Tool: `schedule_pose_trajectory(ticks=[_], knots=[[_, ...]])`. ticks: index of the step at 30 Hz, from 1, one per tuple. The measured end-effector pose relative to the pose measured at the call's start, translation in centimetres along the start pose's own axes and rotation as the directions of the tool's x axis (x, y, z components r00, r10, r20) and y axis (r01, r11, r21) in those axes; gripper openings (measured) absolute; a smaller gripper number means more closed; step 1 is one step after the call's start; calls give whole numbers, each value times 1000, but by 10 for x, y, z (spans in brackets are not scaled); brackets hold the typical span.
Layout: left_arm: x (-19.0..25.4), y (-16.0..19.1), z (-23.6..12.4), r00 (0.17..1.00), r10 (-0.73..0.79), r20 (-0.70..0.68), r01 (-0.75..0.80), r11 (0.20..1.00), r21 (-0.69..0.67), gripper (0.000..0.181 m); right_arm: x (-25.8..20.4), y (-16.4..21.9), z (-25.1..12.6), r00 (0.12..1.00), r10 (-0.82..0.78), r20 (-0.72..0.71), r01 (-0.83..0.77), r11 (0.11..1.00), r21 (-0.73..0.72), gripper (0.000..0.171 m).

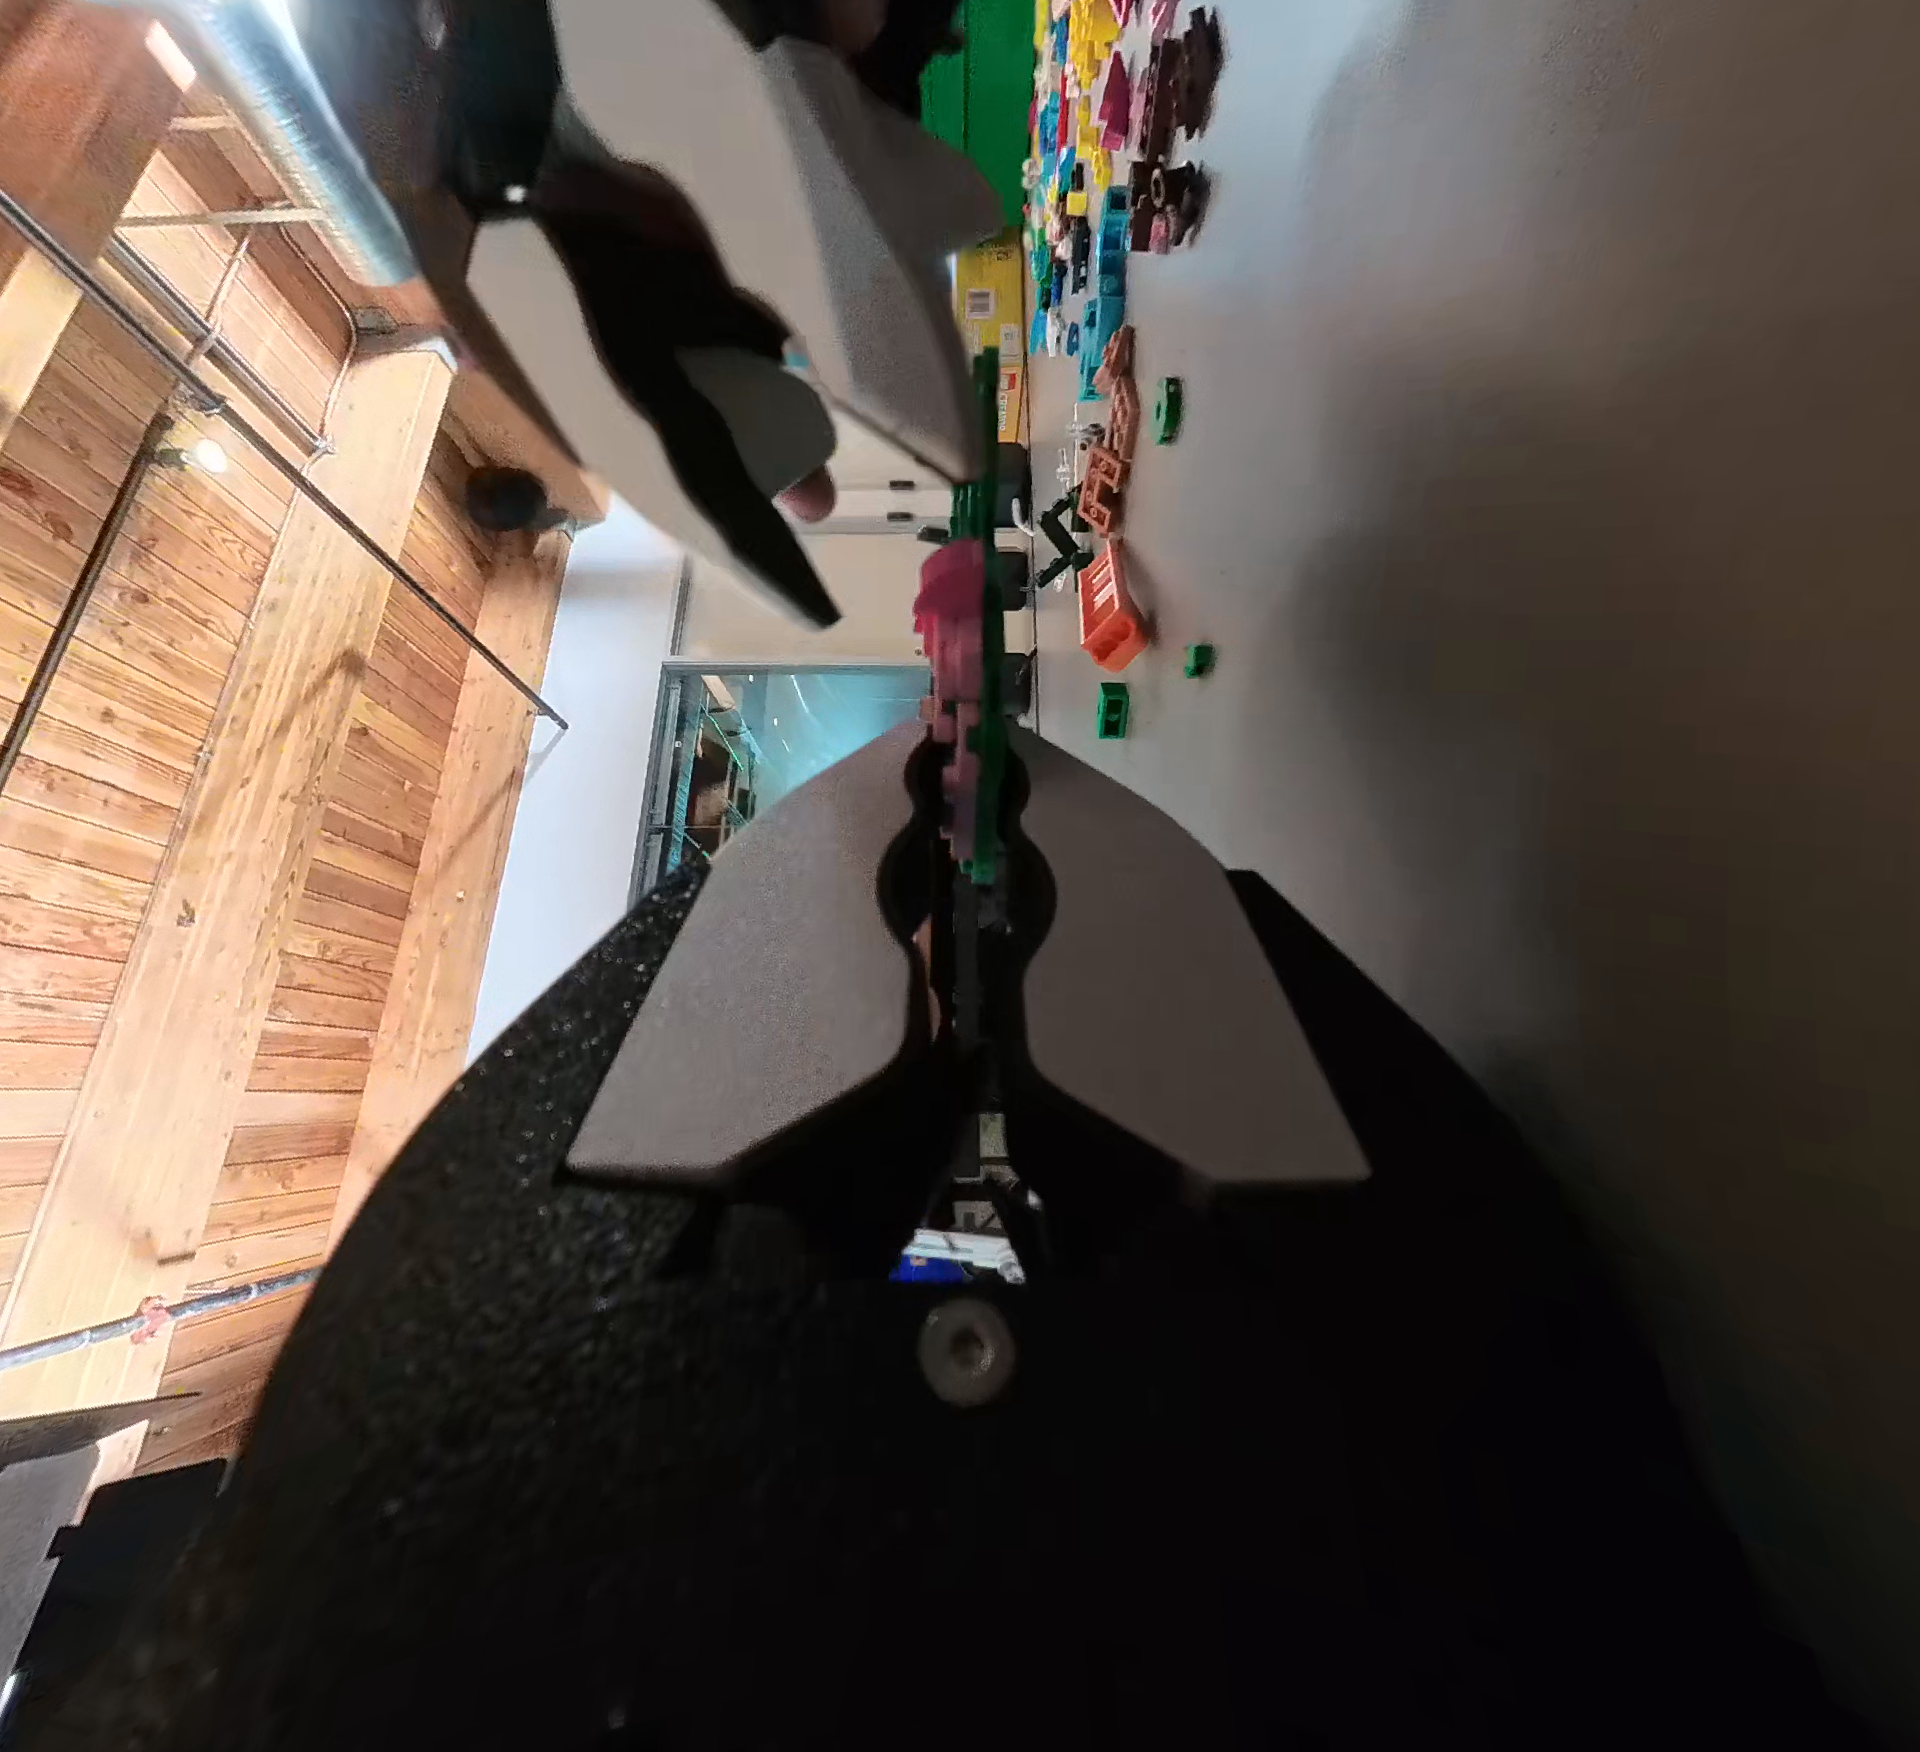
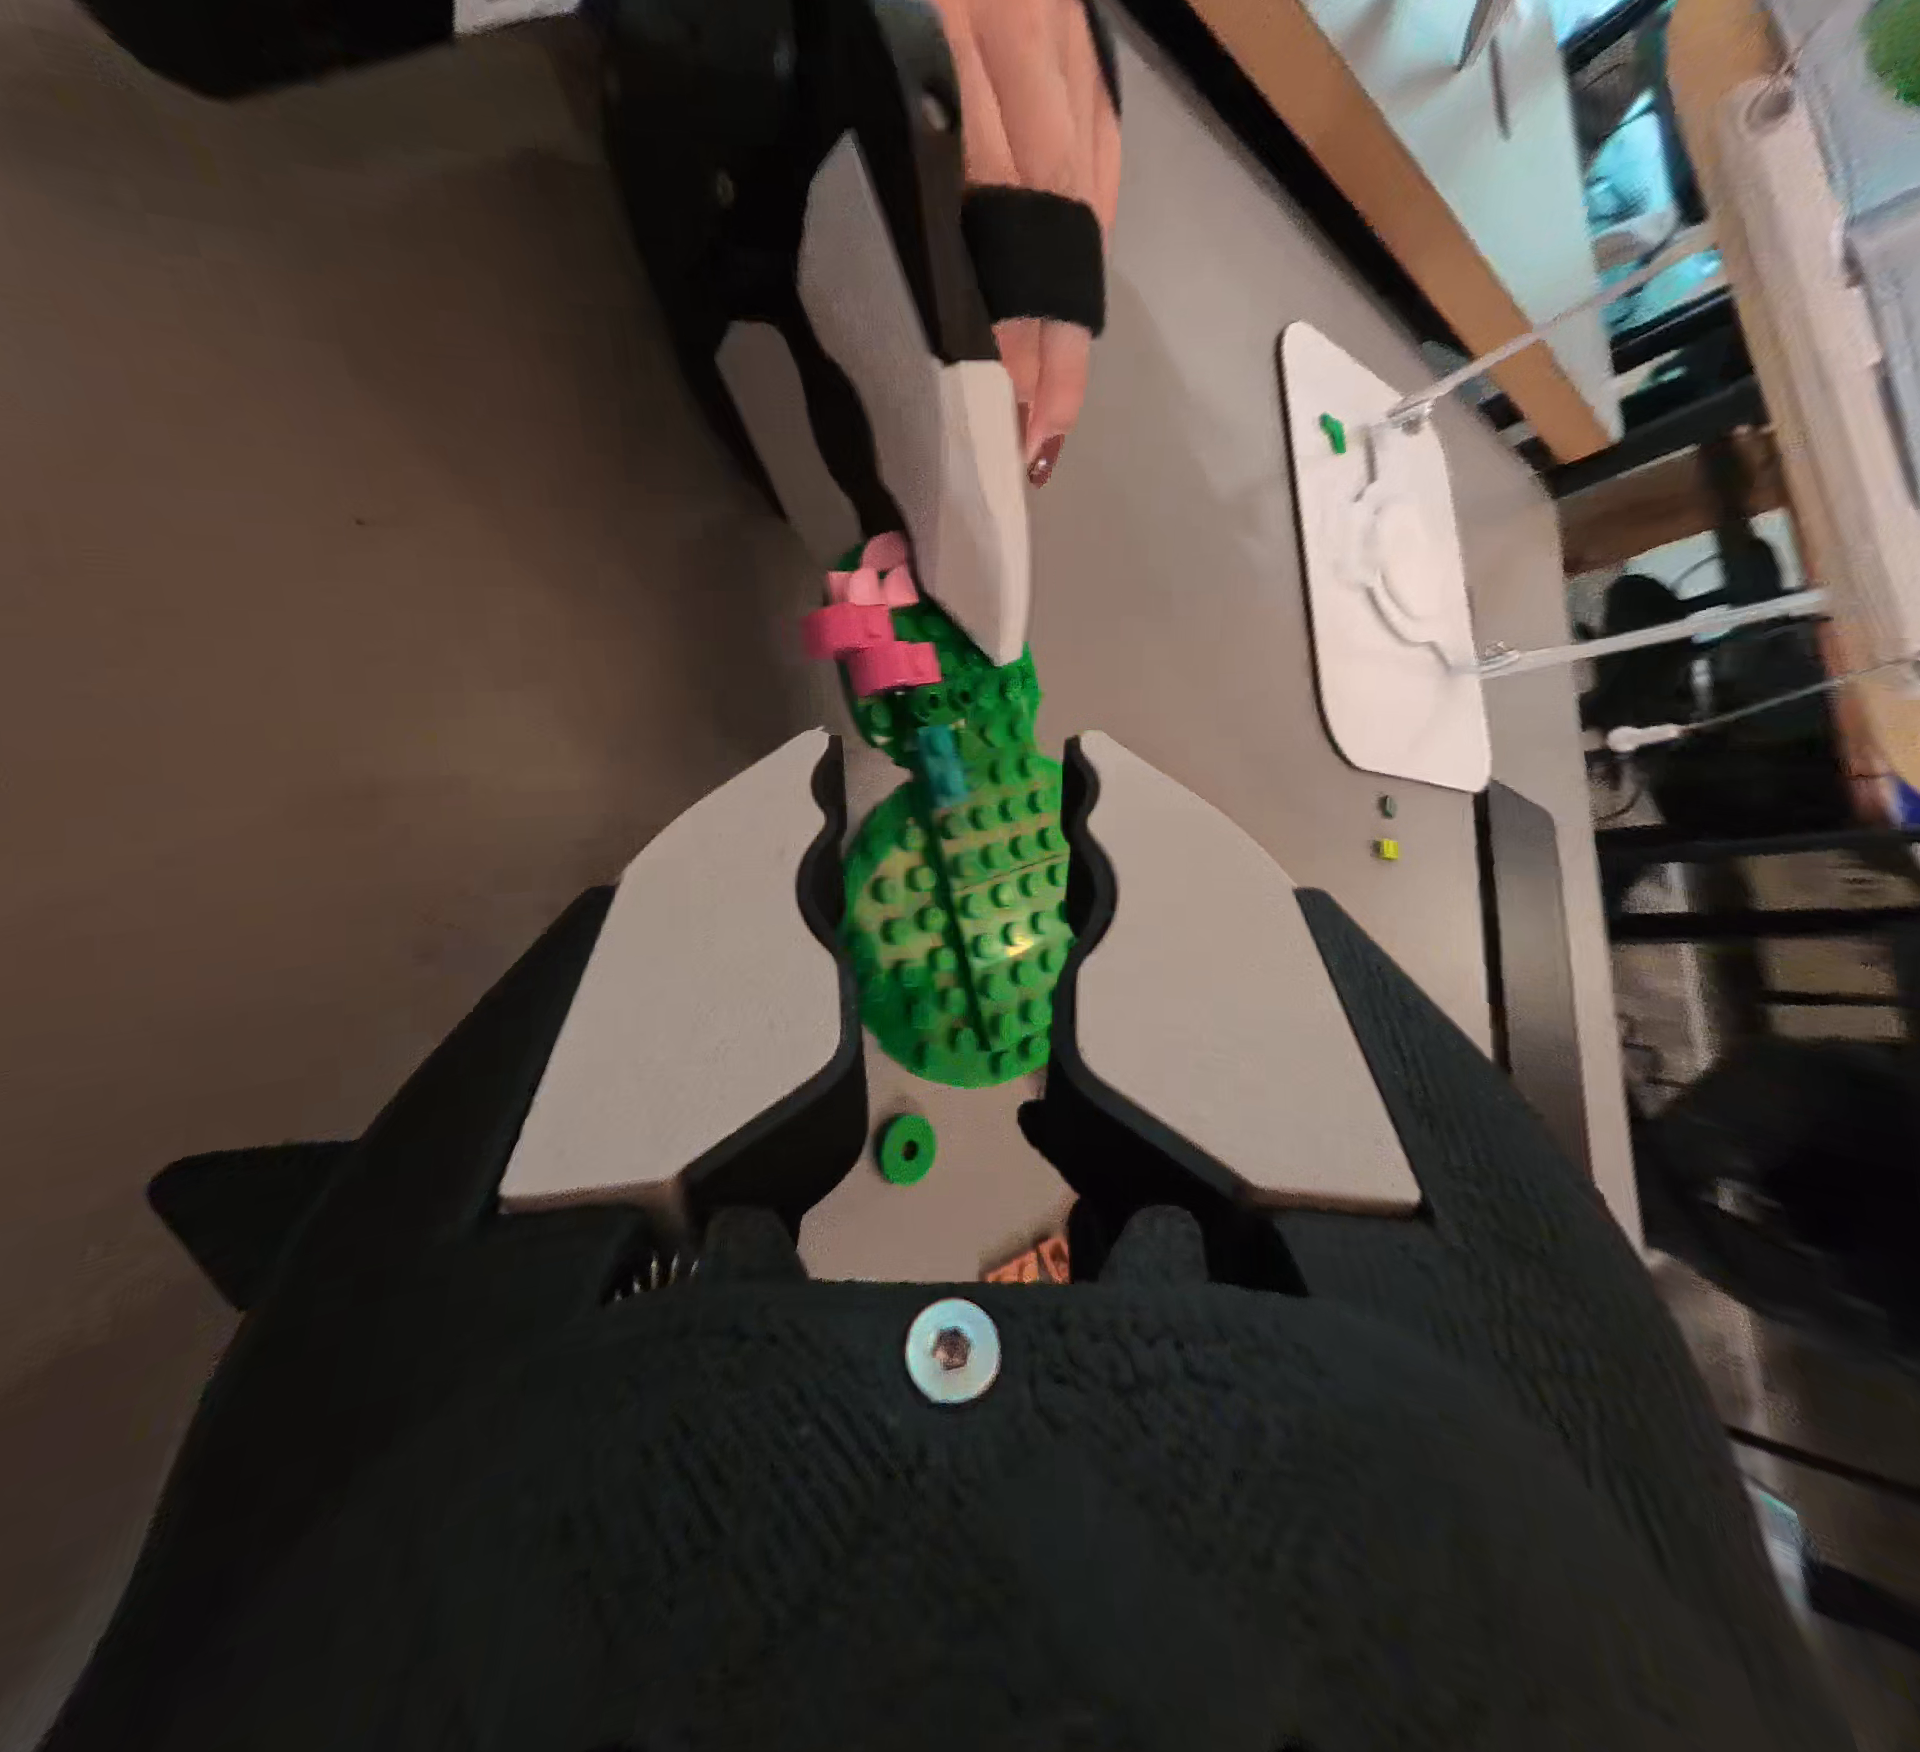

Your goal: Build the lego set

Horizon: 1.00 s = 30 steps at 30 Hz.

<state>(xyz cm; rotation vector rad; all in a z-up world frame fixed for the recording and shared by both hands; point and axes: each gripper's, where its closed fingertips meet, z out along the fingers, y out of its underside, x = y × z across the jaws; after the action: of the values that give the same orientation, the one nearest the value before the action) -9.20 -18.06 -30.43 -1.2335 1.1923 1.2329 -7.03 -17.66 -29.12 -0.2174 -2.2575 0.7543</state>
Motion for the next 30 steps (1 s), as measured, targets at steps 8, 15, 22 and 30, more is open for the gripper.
schedule_pose_trajectory(ticks=[8,15,22,30], knots=[[-1,0,0,1000,-9,-1,9,1000,-2,8,-9,7,10,989,-84,-122,82,996,-17,38],[-1,1,0,1000,-16,-3,16,1000,-5,8,-11,10,14,973,-177,-146,171,984,-57,33],[-4,1,0,999,-47,-1,47,999,-2,8,-7,7,13,936,-282,-209,269,959,-89,27],[-4,2,-1,999,-51,-1,51,999,-4,8,-4,8,11,917,-327,-231,306,944,-122,29]])
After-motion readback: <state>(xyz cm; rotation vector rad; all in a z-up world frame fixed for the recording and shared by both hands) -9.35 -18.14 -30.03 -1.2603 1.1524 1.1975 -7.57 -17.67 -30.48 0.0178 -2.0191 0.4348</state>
